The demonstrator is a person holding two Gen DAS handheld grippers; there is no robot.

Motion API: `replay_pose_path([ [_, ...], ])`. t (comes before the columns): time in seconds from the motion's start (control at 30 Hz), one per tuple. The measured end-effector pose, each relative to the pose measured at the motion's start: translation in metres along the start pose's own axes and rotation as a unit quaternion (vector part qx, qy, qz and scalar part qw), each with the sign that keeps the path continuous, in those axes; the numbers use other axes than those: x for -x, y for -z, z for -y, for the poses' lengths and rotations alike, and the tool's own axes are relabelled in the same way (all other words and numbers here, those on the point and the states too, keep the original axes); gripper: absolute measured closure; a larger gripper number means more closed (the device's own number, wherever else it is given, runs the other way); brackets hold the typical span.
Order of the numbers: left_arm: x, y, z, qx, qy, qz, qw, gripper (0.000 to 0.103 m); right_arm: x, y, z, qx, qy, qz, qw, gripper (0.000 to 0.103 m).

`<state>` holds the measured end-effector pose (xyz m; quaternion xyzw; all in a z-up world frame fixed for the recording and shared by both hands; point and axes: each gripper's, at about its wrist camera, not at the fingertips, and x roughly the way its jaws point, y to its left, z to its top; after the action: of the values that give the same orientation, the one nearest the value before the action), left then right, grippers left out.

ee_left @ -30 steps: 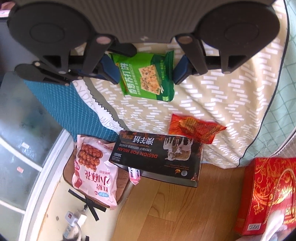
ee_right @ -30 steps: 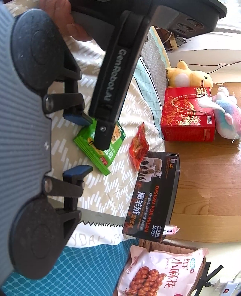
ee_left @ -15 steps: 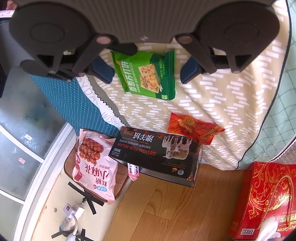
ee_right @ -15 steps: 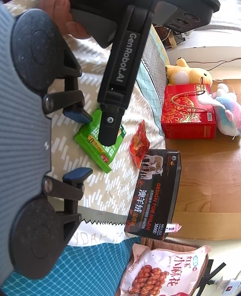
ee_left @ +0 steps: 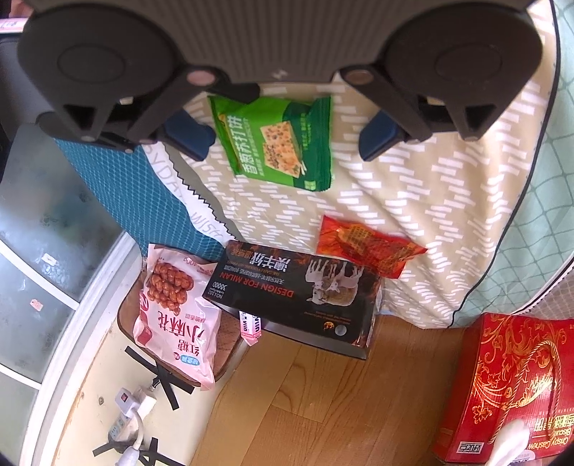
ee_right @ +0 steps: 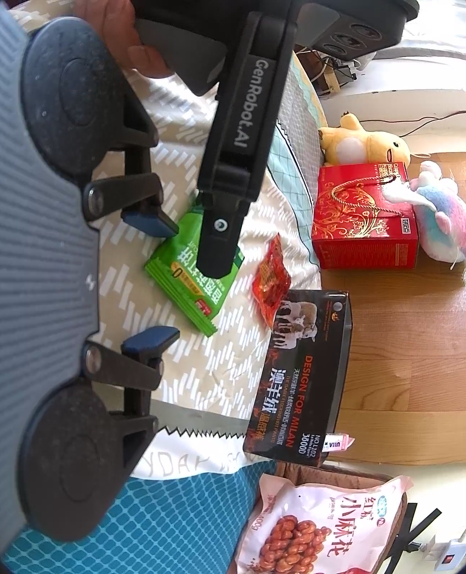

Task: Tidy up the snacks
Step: 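Position the left tool over the green cracker pack on the bed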

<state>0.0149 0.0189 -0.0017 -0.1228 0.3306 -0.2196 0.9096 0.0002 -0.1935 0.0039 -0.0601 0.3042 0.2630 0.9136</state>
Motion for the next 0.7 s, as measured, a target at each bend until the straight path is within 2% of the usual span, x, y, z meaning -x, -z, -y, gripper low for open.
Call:
replay_pose_path([
  [0.07,0.0001,0.0002,0.0,0.0,-0.002,0.0,1.0,0.003,-0.0004,-0.0003,0.0005,0.0,-0.001,0.0,1.0,0.044],
  [0.17,-0.0006,-0.0007,-0.0009,0.001,-0.001,-0.002,1.0,0.0,0.0,-0.0001,0.0,-0.001,-0.002,-0.001,1.0,0.043],
  [0.7,-0.0002,0.0002,-0.0038,0.005,0.008,0.001,1.0,0.0,-0.0005,0.0004,-0.0011,-0.003,-0.004,-0.002,1.0,0.04],
])
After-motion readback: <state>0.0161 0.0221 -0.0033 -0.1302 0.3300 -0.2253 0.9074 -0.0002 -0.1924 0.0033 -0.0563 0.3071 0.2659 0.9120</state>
